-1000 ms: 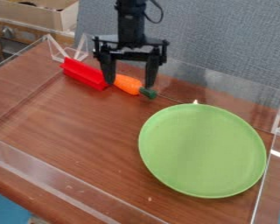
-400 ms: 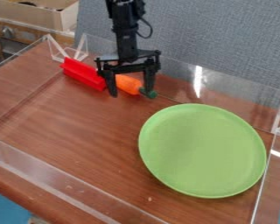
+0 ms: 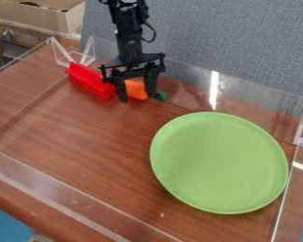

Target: Put the carrot on the left side

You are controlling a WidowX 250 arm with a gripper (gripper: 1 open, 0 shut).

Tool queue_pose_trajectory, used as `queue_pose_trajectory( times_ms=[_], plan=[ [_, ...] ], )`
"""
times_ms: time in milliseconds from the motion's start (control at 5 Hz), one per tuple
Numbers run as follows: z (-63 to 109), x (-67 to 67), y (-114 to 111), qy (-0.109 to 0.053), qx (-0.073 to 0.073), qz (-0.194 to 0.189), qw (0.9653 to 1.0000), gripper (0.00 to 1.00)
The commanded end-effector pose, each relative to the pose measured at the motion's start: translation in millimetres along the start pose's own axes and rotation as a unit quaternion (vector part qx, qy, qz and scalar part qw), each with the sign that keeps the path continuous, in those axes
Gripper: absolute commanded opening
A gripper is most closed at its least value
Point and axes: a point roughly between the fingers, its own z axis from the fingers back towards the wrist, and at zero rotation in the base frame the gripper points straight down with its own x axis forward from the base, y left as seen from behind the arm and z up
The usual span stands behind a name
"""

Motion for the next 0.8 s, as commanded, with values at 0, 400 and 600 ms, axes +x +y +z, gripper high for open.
queue_pose_trajectory(
  times_ms=[0, 400, 600],
  plan=[
    [25.0, 18.3, 0, -0.041, -0.018, 0.039, 0.9982, 0.00],
    [14.8, 20.8, -6, -0.059, -0.004, 0.035, 0.9976, 0.00],
    [5.9, 22.3, -12, -0.062, 0.001, 0.015, 0.9979, 0.00]
  ],
)
